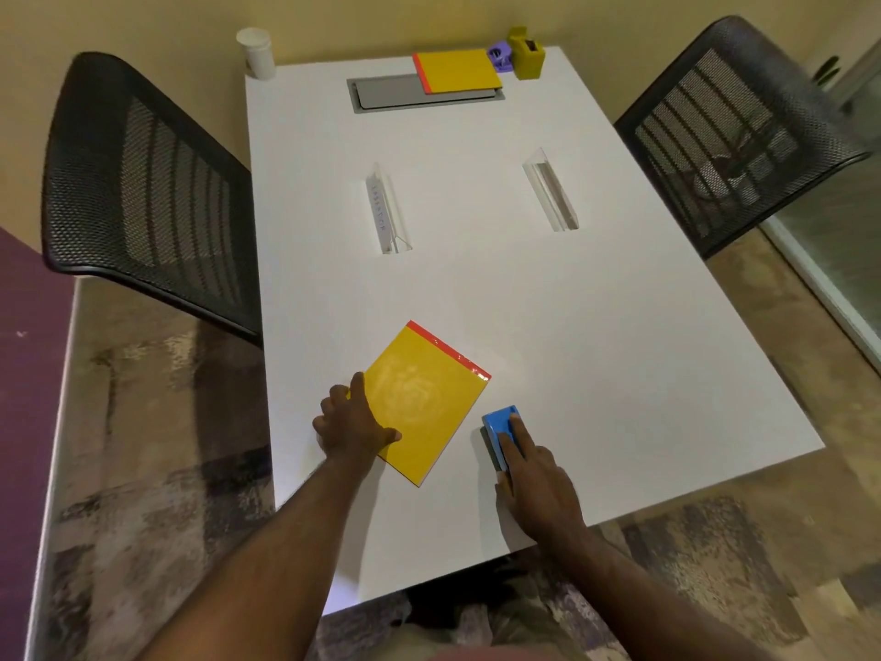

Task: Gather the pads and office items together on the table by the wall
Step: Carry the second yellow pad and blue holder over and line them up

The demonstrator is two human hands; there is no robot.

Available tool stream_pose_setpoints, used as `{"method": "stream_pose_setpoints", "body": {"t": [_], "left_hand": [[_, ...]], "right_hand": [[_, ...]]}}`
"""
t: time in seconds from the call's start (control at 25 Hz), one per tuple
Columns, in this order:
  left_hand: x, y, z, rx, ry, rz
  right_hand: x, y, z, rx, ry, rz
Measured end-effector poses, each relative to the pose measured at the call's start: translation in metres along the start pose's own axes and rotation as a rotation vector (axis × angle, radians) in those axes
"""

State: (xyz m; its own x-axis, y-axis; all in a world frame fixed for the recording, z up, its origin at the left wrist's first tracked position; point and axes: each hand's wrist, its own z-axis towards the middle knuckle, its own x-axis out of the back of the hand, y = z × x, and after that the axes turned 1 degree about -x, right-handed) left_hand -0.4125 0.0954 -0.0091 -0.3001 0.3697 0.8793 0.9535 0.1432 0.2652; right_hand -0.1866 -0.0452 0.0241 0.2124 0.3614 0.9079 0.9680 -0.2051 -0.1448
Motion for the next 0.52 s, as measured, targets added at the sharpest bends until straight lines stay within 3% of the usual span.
{"method": "stream_pose_setpoints", "body": {"t": [0.24,0.52], "left_hand": [[0.007,0.004,0.012,0.087,-0.050,0.014],[0.012,0.005,0.015,0.071,-0.043,-0.004]], "right_hand": [[0.003,0.013,-0.009,-0.064,0.025,0.001],[-0.007,0.021,-0.017,-0.103,0.022,0.013]]}}
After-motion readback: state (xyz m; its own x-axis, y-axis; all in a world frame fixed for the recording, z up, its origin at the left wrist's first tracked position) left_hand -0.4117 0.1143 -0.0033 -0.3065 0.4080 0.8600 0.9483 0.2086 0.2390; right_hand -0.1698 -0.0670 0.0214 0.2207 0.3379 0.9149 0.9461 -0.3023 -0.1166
